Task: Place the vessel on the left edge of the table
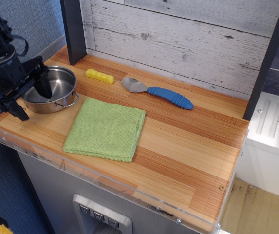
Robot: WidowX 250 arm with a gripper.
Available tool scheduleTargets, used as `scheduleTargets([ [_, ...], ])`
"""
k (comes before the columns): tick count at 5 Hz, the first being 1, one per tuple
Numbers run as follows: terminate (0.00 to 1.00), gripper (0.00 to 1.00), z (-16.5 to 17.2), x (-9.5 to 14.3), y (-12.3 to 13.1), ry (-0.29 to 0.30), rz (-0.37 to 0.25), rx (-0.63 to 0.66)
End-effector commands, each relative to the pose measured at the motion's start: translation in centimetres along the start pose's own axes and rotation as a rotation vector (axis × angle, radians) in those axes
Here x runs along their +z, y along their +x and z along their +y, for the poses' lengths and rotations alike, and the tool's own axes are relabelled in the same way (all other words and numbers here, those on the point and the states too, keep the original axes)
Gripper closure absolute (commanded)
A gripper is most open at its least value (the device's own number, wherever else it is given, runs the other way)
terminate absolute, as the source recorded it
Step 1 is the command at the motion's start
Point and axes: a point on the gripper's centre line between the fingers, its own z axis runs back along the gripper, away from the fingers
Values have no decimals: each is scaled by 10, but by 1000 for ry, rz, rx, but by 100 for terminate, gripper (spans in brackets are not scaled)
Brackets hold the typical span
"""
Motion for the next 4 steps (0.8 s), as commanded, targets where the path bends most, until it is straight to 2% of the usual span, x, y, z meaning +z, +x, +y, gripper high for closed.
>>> scheduleTargets([
  [1, 0, 0, -33, 61, -10, -97, -98, -138],
  [2, 0, 0, -46, 78, -21, -108, -150, -165],
  [4, 0, 0, -46, 78, -21, -108, -150, -165],
])
